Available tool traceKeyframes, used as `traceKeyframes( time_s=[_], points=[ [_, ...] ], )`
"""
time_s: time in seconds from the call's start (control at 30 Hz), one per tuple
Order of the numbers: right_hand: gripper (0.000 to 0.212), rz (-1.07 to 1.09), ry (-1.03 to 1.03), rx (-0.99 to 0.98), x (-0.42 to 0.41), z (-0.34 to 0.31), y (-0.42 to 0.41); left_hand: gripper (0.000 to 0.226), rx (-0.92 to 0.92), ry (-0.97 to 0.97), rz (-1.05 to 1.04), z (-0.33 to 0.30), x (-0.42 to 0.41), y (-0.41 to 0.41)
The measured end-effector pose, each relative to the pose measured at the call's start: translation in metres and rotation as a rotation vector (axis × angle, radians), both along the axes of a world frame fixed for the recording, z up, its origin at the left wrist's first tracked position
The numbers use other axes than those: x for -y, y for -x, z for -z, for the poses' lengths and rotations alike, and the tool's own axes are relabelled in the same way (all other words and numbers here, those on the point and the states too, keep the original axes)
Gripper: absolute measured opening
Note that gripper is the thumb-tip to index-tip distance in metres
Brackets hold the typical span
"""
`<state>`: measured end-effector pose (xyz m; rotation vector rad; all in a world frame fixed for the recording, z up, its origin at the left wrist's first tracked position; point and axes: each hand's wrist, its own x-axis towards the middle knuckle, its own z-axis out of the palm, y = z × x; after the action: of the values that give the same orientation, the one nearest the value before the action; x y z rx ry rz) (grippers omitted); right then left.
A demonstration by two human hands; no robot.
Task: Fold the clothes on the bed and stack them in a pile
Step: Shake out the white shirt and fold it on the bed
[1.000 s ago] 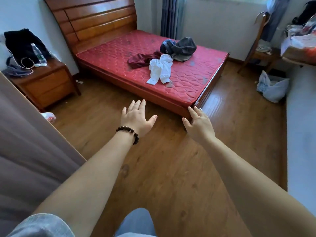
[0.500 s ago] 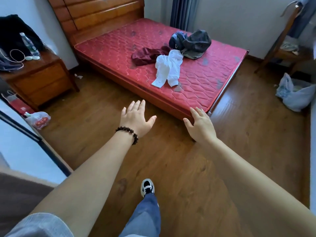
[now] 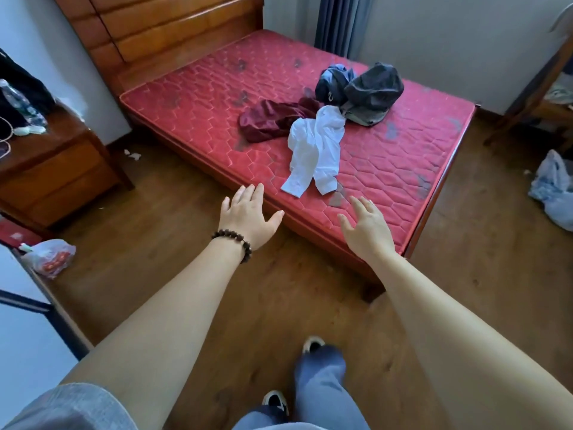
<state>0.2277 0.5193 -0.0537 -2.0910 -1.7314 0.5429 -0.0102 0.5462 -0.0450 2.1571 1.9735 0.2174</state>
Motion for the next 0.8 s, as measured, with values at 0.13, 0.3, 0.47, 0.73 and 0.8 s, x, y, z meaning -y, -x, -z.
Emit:
traceKeyframes(
  time_s=[0.13,0.3,0.47,0.73,0.8],
  points=[
    [0.056,-0.006,-0.003,-0.033,-0.071,0.018,-0.004,0.077,-0.01,0.005,0.005,0.012,-0.069,-0.001],
    [0.055,0.016,-0.007,-0.063,-0.175,0.043,-0.019,0.078,-0.036,0.031,0.032,0.028,-0.173,-0.017],
    [0.057,0.039,0.003,-0.064,-0.294,0.044,-0.044,0.079,-0.052,0.075,0.064,0.025,-0.295,-0.05],
    [0.056,0.048,0.041,-0.035,-0.415,0.042,-0.066,0.079,-0.049,0.073,0.078,0.02,-0.432,-0.071],
    [0.057,0.052,0.065,-0.031,-0.441,0.045,-0.067,0.079,-0.043,0.082,0.079,0.024,-0.463,-0.072]
  ],
)
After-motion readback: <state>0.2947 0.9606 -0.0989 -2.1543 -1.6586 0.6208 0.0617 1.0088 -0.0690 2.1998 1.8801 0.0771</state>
